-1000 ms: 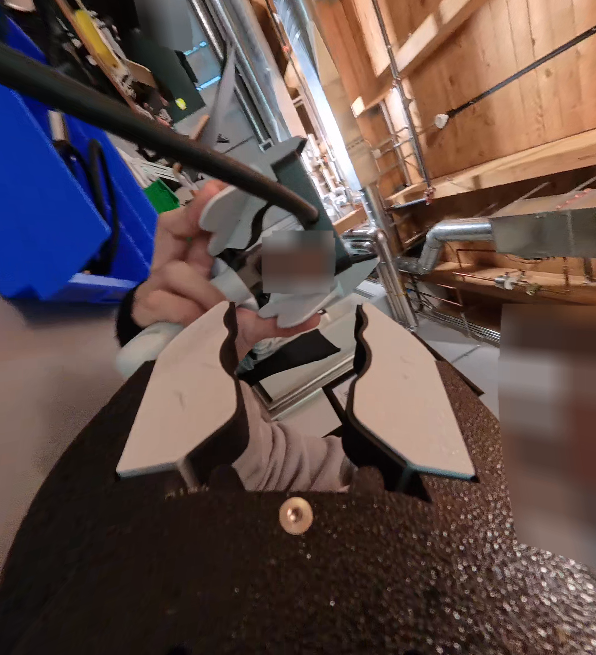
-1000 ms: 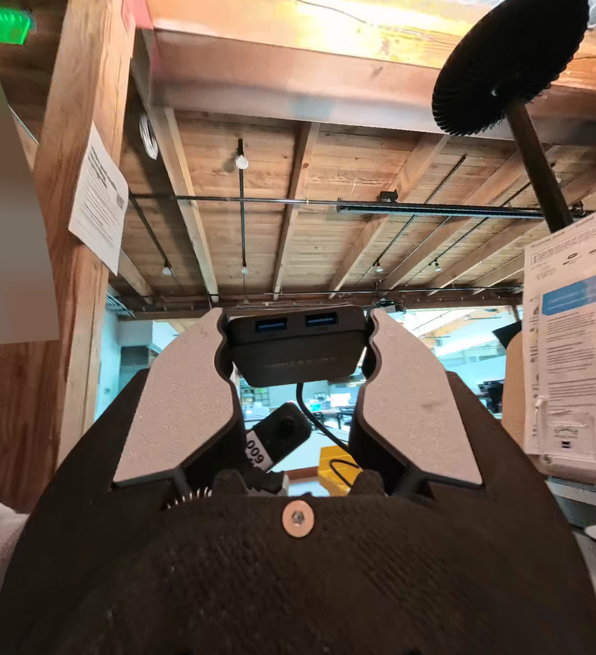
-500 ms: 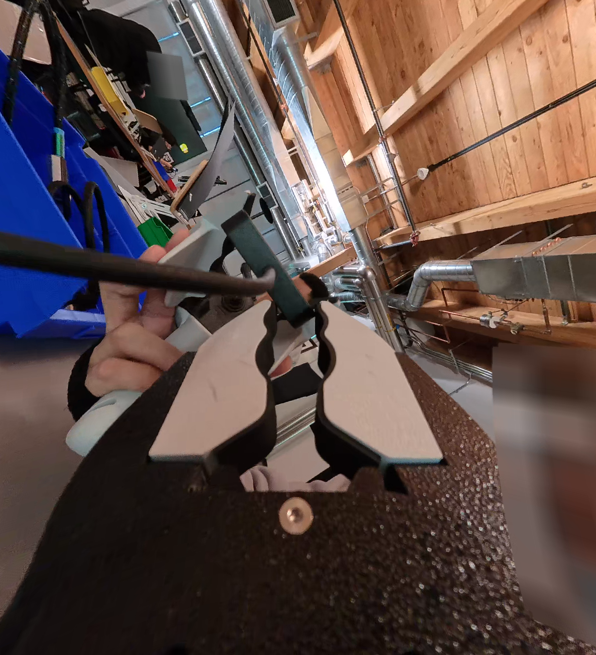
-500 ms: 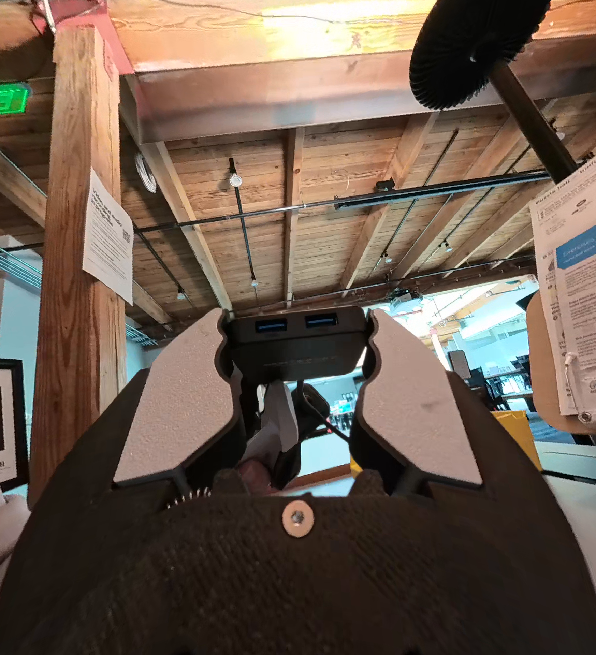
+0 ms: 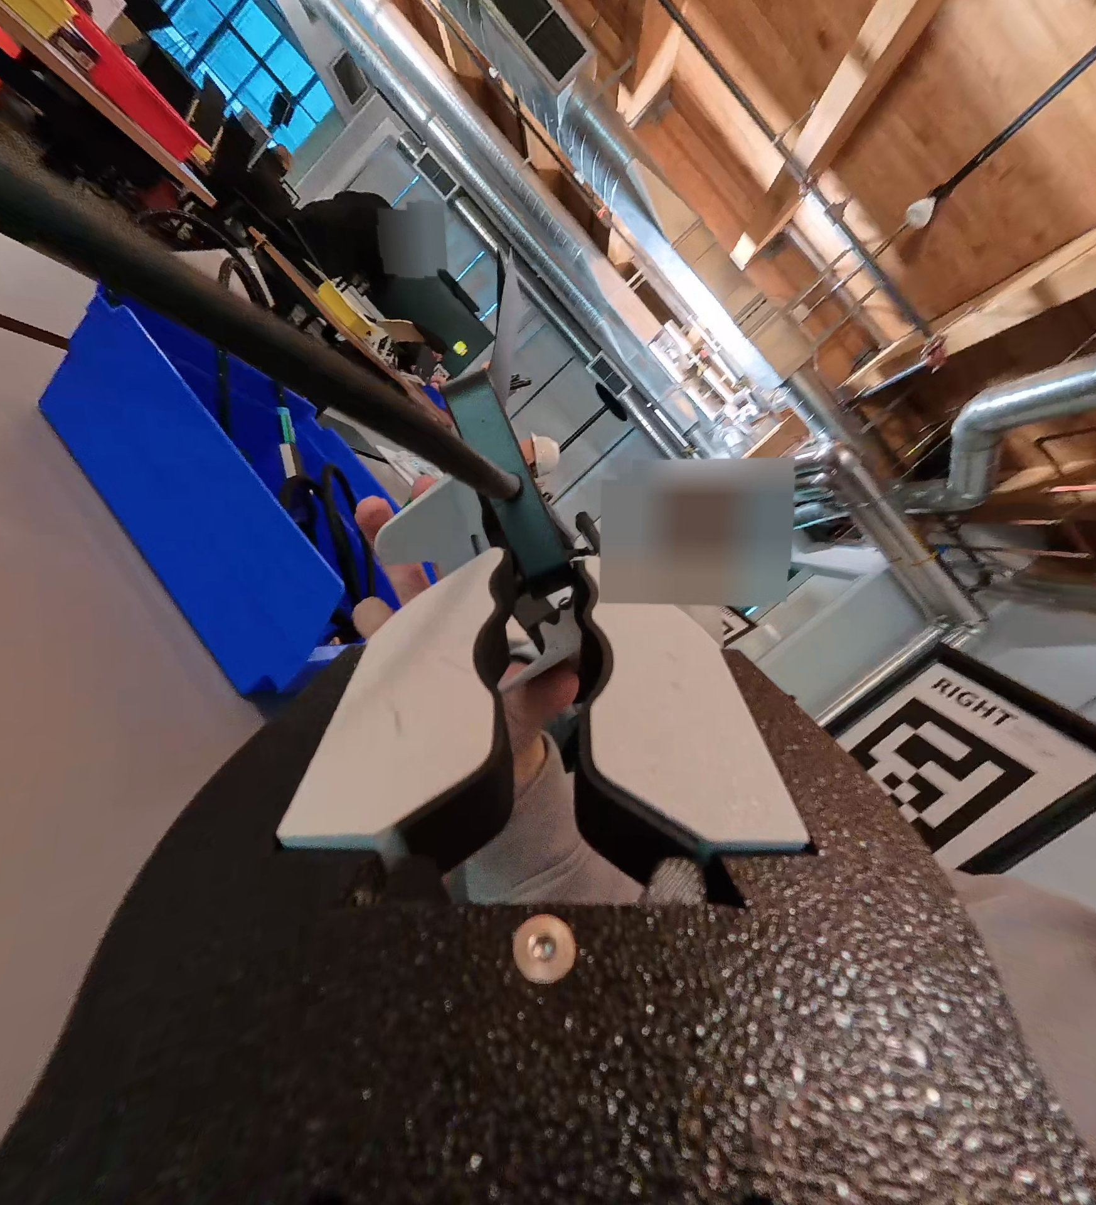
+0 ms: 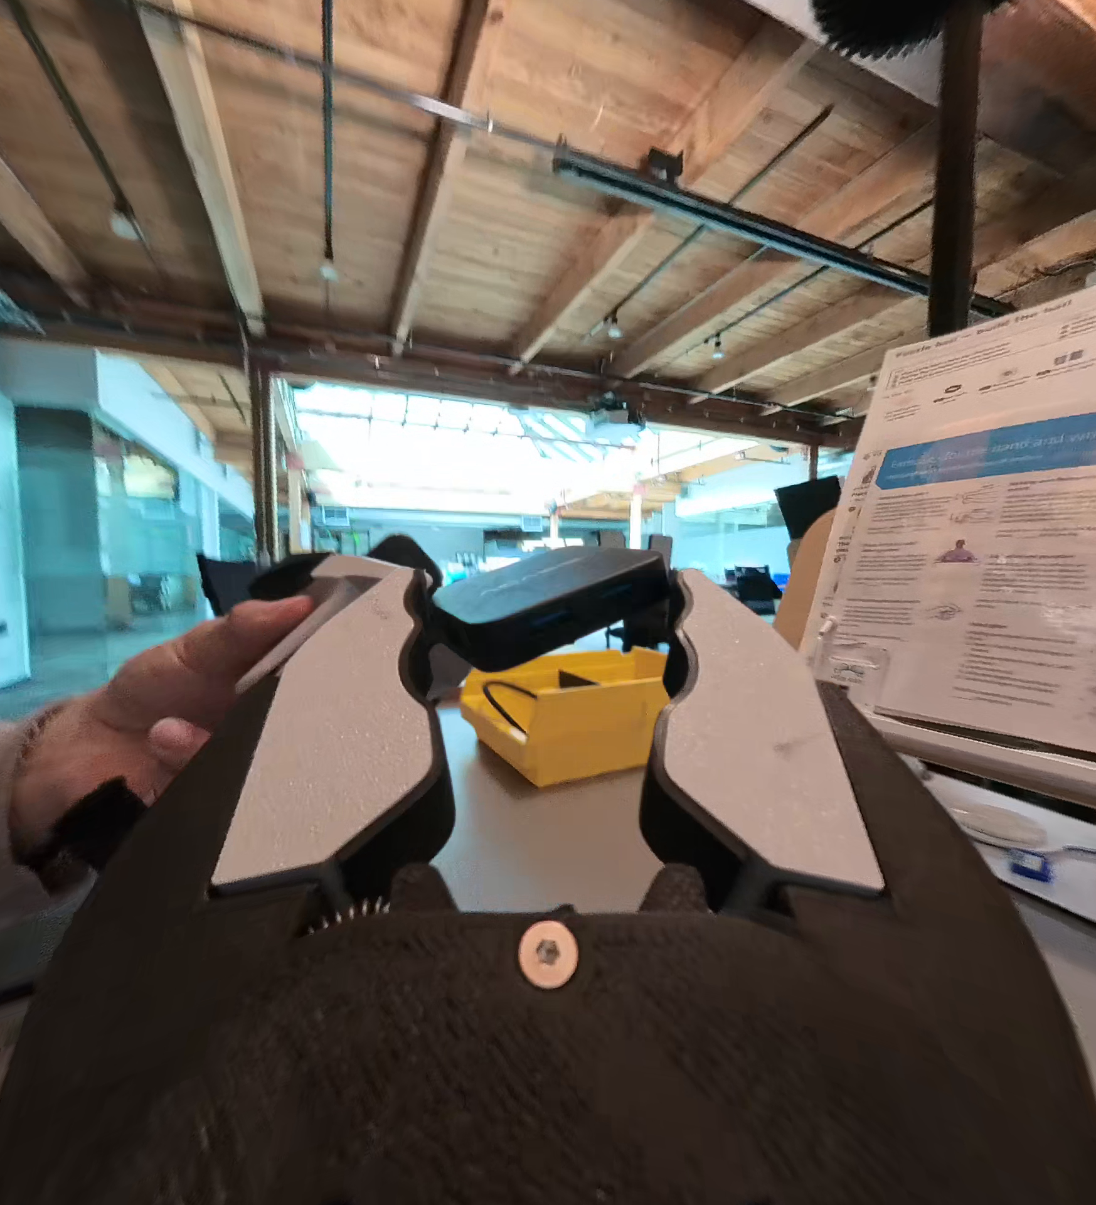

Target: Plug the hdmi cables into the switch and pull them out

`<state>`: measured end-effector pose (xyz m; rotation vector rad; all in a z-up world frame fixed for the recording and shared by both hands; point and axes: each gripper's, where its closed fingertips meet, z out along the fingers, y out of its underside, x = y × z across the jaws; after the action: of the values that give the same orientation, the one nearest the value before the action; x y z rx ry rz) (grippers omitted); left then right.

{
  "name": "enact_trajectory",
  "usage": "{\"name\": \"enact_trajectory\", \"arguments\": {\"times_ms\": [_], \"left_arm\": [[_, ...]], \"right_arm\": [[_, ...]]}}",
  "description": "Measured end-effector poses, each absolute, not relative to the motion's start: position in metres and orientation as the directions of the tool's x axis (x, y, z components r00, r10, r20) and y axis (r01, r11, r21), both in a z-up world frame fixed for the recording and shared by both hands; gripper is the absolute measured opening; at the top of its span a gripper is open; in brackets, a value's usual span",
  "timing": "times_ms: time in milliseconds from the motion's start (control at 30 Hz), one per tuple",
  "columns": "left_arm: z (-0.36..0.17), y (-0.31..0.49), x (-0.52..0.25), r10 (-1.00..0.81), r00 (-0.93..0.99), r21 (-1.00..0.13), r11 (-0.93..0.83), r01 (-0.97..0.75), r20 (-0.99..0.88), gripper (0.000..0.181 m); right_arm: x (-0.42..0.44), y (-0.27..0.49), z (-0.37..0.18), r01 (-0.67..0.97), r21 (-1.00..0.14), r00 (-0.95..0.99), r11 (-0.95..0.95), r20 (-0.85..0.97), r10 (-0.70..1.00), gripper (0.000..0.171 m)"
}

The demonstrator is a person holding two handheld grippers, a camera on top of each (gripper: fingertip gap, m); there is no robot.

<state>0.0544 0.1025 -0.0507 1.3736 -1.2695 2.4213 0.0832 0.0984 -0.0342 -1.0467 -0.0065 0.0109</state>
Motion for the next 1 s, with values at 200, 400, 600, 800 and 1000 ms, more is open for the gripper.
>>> {"name": "enact_trajectory", "arguments": {"times_ms": [200, 400, 600, 800, 1000], "left_arm": [[-0.056, 0.097, 0.044, -0.327, -0.617, -0.67, -0.572, -0.474, 0.716, 0.017], [-0.067, 0.08, 0.03, -0.29, -0.645, -0.698, -0.437, -0.568, 0.707, 0.017], [-0.072, 0.079, 0.031, -0.297, -0.647, -0.705, -0.419, -0.572, 0.702, 0.018], [-0.078, 0.112, 0.031, -0.666, -0.633, -0.891, -0.11, -0.441, 0.395, 0.05], [-0.06, 0.102, 0.032, -0.551, -0.814, -0.897, 0.246, -0.367, 0.182, 0.066]], "right_arm": [[0.072, 0.102, -0.048, 0.203, -0.915, 0.976, 0.35, 0.218, 0.005, 0.082], [0.053, 0.097, -0.059, 0.335, -0.898, 0.922, 0.286, 0.375, 0.098, 0.08], [0.053, 0.094, -0.061, 0.385, -0.895, 0.902, 0.227, 0.416, 0.113, 0.079], [0.067, 0.076, -0.058, 0.485, -0.855, 0.863, 0.185, 0.502, 0.058, 0.077], [0.036, 0.07, -0.059, 0.367, -0.88, 0.85, 0.303, 0.449, 0.275, 0.074]]}}
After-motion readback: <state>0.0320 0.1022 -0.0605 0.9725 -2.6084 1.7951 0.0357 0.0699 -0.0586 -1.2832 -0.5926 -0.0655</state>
